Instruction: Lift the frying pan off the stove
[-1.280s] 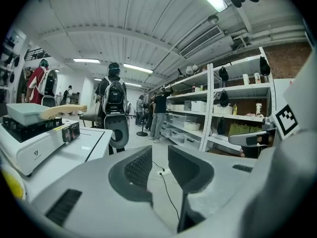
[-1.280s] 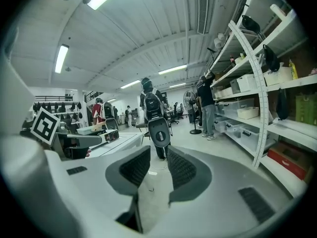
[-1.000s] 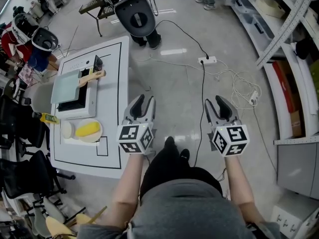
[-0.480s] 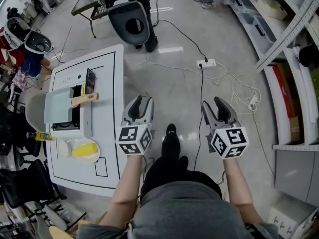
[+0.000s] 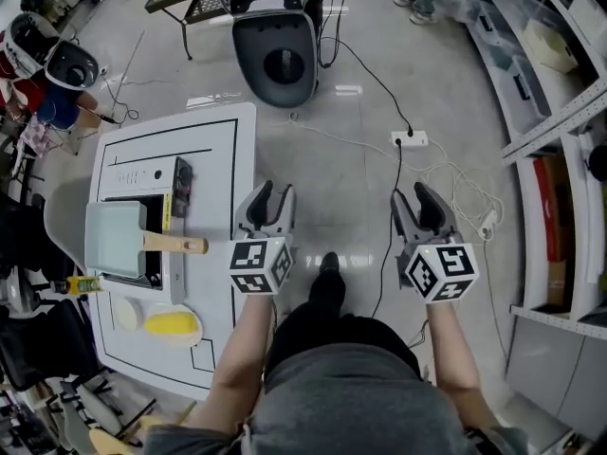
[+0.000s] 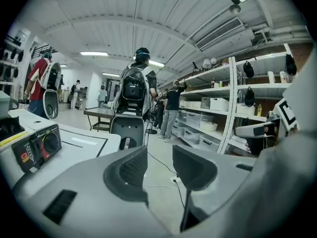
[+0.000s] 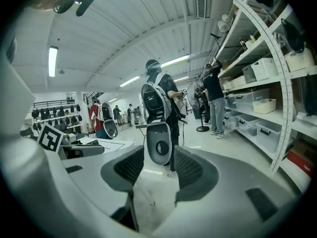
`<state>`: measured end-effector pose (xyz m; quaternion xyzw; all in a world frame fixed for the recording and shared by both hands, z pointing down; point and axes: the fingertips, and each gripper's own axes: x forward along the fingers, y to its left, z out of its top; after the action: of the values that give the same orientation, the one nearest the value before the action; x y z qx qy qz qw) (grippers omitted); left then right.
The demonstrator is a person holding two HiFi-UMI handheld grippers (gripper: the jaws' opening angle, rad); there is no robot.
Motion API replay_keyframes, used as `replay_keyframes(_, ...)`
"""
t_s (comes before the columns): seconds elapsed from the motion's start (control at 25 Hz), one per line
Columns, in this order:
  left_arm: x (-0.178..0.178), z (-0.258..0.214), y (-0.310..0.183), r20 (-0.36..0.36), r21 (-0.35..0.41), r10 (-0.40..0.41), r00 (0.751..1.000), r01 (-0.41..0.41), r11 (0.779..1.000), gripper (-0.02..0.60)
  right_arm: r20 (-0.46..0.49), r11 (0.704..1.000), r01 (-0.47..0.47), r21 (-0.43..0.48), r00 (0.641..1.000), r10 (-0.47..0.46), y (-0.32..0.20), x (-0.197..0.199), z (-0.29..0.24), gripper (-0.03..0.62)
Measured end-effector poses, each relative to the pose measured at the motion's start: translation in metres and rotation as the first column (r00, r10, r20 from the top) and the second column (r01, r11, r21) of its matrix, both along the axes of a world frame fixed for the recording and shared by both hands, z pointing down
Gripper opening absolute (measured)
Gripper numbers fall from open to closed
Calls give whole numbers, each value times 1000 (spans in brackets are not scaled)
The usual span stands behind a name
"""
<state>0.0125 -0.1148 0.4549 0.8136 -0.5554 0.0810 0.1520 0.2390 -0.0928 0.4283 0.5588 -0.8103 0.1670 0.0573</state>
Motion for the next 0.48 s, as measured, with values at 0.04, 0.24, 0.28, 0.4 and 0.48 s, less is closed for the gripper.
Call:
replay_keyframes(0.04, -2, 1, -8, -3, -3, -3, 1000, 3, 1000, 147, 1, 1000, 4, -1, 1000, -4, -9, -3, -1, 187)
replay_keyframes(0.24, -13, 0, -37, -4, -3, -23, 1000, 23, 1000, 147, 4, 999, 33, 1, 999, -33, -48, -23, -7, 186)
replay_keyframes(0.28, -17, 0, -41, -7, -4, -32, 999, 32, 999, 147, 6, 999, 46, 2, 999, -46, -55, -28, -8, 186)
replay_keyframes(0.4, -25, 3, -49, -12, -15, -59, 998, 59, 998, 147, 9, 996, 94, 2, 996, -94, -73, -44, -11, 186)
replay_keyframes(0.48, -30, 6, -53, -12, -19, -83, 996, 83, 996, 147, 12, 991, 132, 5, 991, -132, -86, -55, -12, 184)
